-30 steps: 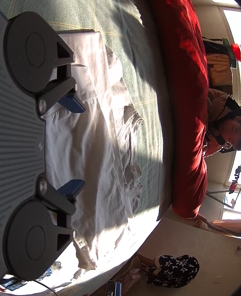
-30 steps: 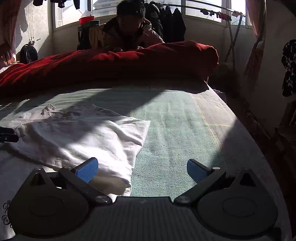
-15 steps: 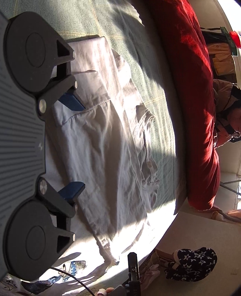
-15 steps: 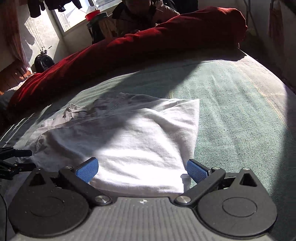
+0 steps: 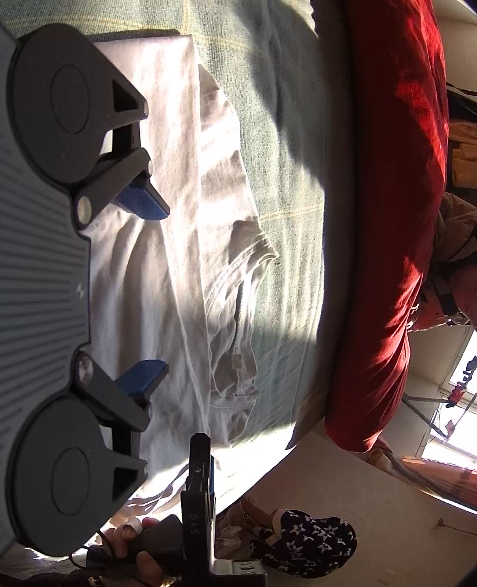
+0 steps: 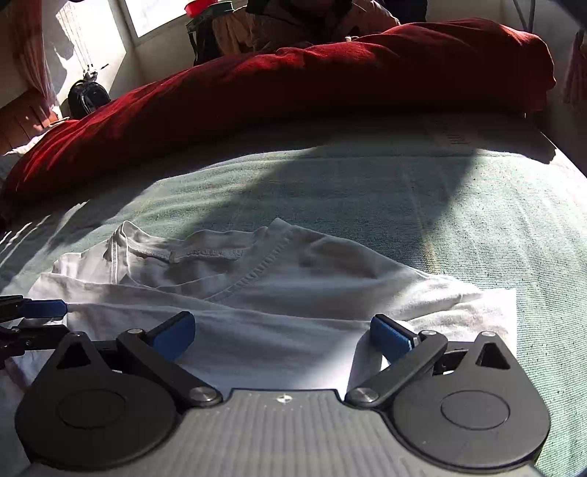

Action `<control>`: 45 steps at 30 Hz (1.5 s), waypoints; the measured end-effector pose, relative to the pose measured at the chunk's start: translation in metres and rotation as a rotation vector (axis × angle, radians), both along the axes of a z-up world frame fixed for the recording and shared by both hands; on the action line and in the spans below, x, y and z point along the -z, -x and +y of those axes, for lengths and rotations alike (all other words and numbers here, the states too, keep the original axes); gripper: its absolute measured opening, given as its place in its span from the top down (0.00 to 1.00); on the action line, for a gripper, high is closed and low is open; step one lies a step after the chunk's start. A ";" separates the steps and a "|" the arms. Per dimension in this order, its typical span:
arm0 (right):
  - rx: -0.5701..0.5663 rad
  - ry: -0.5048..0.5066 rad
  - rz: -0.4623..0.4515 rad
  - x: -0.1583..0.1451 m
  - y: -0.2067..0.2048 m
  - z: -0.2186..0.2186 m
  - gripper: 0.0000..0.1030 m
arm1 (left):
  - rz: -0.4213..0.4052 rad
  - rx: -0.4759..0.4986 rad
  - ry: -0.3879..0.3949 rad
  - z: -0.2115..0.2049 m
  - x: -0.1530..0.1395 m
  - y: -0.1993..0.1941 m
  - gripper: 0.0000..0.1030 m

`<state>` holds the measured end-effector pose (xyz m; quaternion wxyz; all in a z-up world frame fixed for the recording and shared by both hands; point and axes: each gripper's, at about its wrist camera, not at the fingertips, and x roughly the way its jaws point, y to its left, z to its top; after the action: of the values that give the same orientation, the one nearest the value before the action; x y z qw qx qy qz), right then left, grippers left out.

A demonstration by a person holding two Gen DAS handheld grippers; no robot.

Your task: Fold clothes

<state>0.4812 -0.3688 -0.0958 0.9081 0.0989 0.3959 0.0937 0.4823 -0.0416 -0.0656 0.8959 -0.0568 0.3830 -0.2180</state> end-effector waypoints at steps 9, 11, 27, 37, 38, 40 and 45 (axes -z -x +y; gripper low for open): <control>-0.066 0.016 -0.087 -0.031 0.076 -0.010 0.00 | -0.037 0.003 -0.128 0.038 0.001 -0.009 0.57; -0.097 0.023 -0.116 -0.035 0.084 -0.010 0.00 | -0.008 -0.017 -0.092 0.047 0.009 -0.010 0.57; -0.584 0.228 -0.162 -0.037 -0.001 0.086 0.45 | -0.001 -0.034 0.016 0.079 0.008 0.029 0.51; -0.696 0.352 -0.128 -0.014 -0.010 0.114 0.97 | -0.017 -0.022 0.020 0.086 0.015 0.039 0.44; -0.695 0.366 -0.136 -0.013 -0.008 0.116 0.97 | -0.019 -0.022 0.020 0.085 0.015 0.040 0.44; -0.693 0.394 -0.151 -0.012 -0.003 0.119 0.98 | -0.021 -0.023 0.021 0.084 0.015 0.041 0.43; -0.673 0.415 -0.181 -0.014 -0.005 0.121 0.98 | -0.042 -0.015 0.035 0.082 0.008 0.045 0.43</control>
<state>0.4862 -0.2476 -0.0820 0.8586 -0.2303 0.3349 0.3124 0.4369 0.0408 -0.0732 0.9042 -0.0709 0.3596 -0.2192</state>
